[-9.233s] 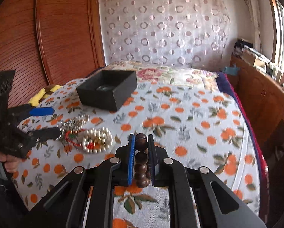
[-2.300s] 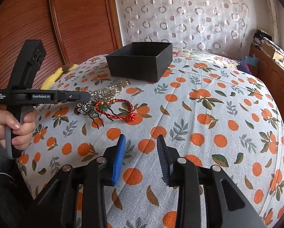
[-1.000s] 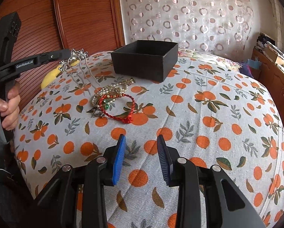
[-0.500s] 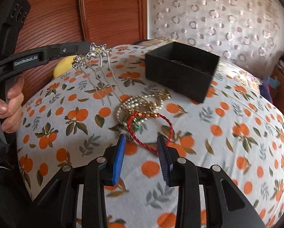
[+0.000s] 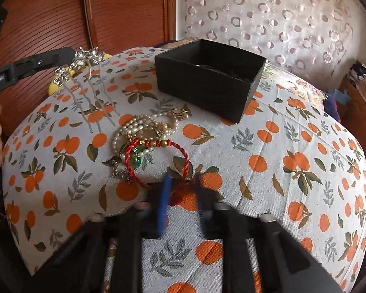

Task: Organize jewelry
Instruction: 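Carry the hairpin to the box with the left gripper while the right grasps the red string bracelet, then lower the hairpin and red bracelet into the black box and open both grippers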

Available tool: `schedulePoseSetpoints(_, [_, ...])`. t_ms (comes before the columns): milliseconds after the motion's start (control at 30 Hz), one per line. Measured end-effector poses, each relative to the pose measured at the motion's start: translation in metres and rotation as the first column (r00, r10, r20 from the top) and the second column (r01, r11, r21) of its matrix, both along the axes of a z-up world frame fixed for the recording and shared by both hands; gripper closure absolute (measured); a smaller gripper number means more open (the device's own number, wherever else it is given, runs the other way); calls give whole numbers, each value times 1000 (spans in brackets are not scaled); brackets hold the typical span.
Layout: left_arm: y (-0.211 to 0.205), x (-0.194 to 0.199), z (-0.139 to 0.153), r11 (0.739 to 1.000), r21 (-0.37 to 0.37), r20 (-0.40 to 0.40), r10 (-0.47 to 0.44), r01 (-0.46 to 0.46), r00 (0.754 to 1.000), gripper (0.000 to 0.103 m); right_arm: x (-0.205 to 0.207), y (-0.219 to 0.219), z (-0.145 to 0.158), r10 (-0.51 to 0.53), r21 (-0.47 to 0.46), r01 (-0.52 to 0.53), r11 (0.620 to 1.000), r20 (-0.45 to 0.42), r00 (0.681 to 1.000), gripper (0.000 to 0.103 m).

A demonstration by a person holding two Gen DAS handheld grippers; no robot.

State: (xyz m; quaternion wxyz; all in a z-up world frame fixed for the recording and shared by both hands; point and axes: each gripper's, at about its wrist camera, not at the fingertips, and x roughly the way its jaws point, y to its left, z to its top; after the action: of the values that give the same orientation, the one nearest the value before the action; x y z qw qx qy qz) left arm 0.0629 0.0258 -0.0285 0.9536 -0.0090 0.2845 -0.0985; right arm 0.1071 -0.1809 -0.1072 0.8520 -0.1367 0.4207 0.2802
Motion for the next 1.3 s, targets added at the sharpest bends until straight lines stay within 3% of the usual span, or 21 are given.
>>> schedulePoseSetpoints(200, [-13,6,7,1000,0,21,-8,8,1000,96,3,-6,6,-8,12,7,1000,25,1000,100])
schedulePoseSetpoints(733, [-46,59,33,999,2,68,-39,39,997,96,42,-29,101,-66,168,28,985,224,972,100])
schedulePoseSetpoints(1000, [-51,80,44,999,16,71,-42,41,997,96,72,-26,104,-72,195,23,980,245,967,100])
schedulePoseSetpoints(1300, [-51,112,30,999,3,16,-32,32,999,96,106,-25,93,-73,197,26,980,238,969,100])
